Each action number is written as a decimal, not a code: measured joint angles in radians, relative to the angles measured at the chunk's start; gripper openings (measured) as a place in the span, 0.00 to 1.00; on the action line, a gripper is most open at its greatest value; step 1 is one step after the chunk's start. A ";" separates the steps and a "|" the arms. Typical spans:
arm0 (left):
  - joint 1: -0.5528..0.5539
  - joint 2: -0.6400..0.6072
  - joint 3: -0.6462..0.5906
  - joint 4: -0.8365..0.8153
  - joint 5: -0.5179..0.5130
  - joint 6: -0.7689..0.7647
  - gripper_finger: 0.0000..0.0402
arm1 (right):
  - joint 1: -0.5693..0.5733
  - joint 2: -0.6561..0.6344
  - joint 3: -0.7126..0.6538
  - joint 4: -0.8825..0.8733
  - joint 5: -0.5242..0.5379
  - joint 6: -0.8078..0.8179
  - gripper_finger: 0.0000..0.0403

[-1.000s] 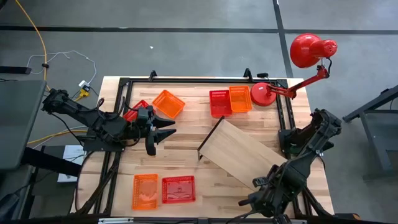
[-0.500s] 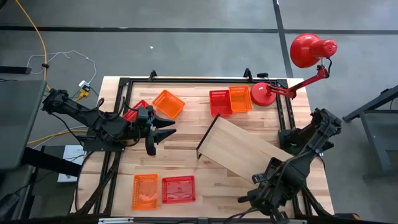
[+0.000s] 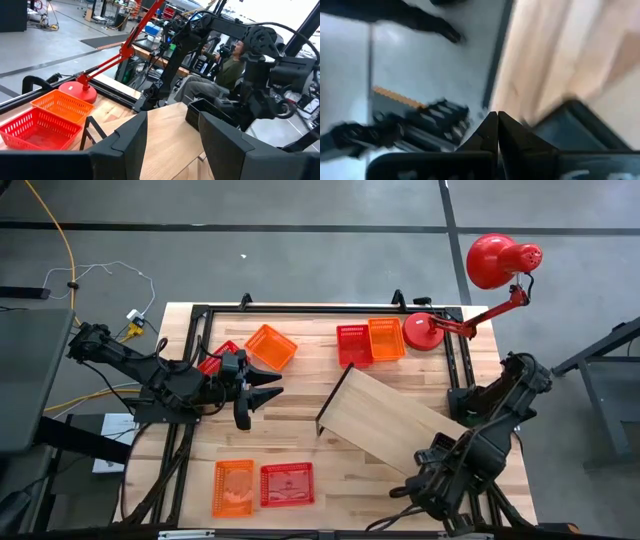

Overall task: Stack baskets on shelf by color
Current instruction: Adjust the stacked black bins on the shelf

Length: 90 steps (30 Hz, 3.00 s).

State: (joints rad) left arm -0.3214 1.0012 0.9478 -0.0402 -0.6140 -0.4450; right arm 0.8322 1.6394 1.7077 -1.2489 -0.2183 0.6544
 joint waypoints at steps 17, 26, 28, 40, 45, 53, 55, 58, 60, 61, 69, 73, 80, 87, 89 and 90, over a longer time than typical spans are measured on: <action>0.000 0.000 0.000 0.000 0.000 0.002 0.41 | 0.056 0.002 -0.048 0.018 0.046 0.081 0.00; 0.000 0.000 0.000 0.000 -0.002 0.002 0.41 | 0.056 0.001 -0.048 -0.116 0.083 0.065 0.00; 0.000 0.000 0.000 0.000 -0.002 0.002 0.41 | 0.056 0.001 -0.048 -0.122 0.084 0.053 0.00; 0.000 0.000 0.000 0.000 -0.003 0.002 0.41 | 0.051 0.002 0.101 -0.194 0.104 0.084 0.00; 0.000 0.000 0.000 0.000 -0.003 0.002 0.41 | 0.045 -0.017 0.171 -0.316 0.086 0.204 0.00; 0.000 0.000 0.000 -0.001 -0.002 0.002 0.41 | -0.035 -0.066 -0.029 -0.320 0.157 0.360 0.00; 0.000 0.000 0.000 -0.001 -0.001 0.001 0.41 | -0.052 -0.073 -0.105 -0.327 0.118 0.369 0.00; 0.000 0.000 0.000 -0.001 0.000 0.000 0.41 | -0.076 -0.080 -0.173 -0.322 0.090 0.385 0.00; 0.000 0.000 0.000 0.000 0.000 0.001 0.41 | -0.082 -0.089 -0.197 -0.322 0.121 0.399 0.00; 0.000 0.000 0.000 0.000 0.000 0.001 0.41 | -0.087 -0.097 -0.207 -0.322 0.139 0.409 0.00; 0.000 0.000 0.000 0.000 0.000 0.002 0.41 | -0.158 -0.142 -0.224 -0.321 0.247 0.398 0.00; 0.000 0.000 0.000 0.000 0.000 0.002 0.41 | -0.194 -0.143 -0.224 -0.321 0.253 0.332 0.00; 0.000 0.000 0.000 0.000 0.000 0.002 0.41 | -0.215 -0.173 -0.215 -0.325 0.243 0.282 0.00; 0.000 0.000 0.000 -0.004 0.000 0.002 0.41 | -0.139 -0.225 -0.100 -0.173 0.235 0.184 0.00; 0.000 0.000 0.000 -0.011 -0.001 0.002 0.41 | -0.120 -0.223 -0.095 -0.053 0.179 0.173 0.00; 0.000 0.000 0.000 -0.013 -0.002 0.002 0.41 | -0.113 -0.220 -0.100 0.005 0.148 0.176 0.00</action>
State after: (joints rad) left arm -0.3210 1.0012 0.9478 -0.0536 -0.6159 -0.4427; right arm 0.7196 1.4197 1.6080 -1.2435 -0.0704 0.8307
